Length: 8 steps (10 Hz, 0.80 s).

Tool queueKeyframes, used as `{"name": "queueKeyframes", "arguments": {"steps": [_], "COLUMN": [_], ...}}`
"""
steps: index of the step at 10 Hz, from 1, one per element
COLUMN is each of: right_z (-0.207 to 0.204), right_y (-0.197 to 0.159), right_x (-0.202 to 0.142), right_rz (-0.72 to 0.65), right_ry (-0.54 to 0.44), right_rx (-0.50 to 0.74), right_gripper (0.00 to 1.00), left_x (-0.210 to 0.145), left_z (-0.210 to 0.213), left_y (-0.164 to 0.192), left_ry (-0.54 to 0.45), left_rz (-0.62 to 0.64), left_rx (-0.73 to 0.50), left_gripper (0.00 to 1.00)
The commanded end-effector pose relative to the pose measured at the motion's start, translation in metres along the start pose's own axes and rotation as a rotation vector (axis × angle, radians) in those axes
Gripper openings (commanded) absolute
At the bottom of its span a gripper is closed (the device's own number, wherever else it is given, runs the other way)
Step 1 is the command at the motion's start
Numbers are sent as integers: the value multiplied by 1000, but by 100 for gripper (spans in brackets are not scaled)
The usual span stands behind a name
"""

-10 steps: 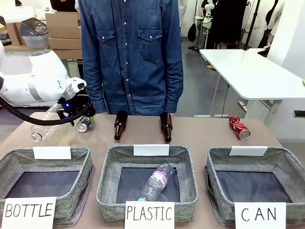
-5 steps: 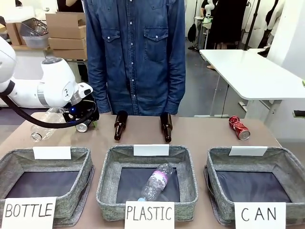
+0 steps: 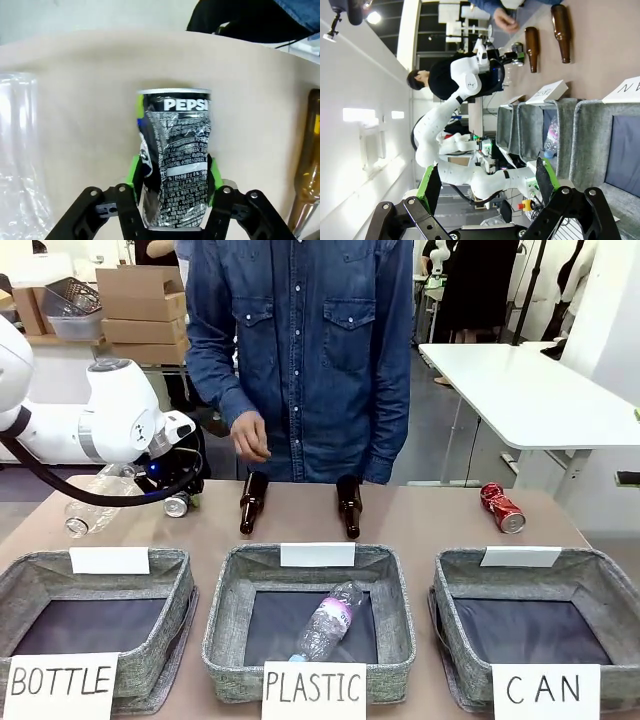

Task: Sort the can waste into the basket.
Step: Pick up the can waste from the table and place it in the right Fabric basket.

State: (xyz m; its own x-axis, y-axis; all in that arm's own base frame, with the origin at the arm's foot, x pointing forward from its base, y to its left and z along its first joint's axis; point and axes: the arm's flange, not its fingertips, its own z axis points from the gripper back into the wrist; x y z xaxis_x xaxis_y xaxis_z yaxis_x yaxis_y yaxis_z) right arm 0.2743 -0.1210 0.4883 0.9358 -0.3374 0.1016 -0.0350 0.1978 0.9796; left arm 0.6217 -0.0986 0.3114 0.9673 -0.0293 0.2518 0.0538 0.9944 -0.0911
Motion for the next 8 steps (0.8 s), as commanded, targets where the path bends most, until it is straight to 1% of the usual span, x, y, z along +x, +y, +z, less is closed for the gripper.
{"name": "queueKeyframes", "arguments": {"steps": [1,2,3,4,5,6,7,8], "right_z": [-1,-1,-1,-1,-1,-1,-1,-1], "right_y": [2,2,2,2,2,2,2,2], "right_x": [3,3,3,3,3,3,3,3], "right_rz": [28,28,28,28,28,28,28,28], "right_ry": [-8,-8,-8,-8,-8,-8,-8,-8], "right_rx": [24,24,24,24,24,24,24,24], "right_gripper": [100,100,100,100,100,100,100,100], "left_x": [-3,-4,-5,-5,-5,-8,-15,-28], "left_z": [5,7,8,10,12,31,77,124], "left_y": [0,-1,0,1,4,17,46,74], "left_ry": [-28,-33,-37,-41,-36,20,37,-4], "left_rz": [-23,-24,-24,-20,-17,-42,-73,-86], "left_rx": [12,12,16,19,22,-6,-110,-186], "left_gripper": [0,15,5,0,0,0,0,0]}}
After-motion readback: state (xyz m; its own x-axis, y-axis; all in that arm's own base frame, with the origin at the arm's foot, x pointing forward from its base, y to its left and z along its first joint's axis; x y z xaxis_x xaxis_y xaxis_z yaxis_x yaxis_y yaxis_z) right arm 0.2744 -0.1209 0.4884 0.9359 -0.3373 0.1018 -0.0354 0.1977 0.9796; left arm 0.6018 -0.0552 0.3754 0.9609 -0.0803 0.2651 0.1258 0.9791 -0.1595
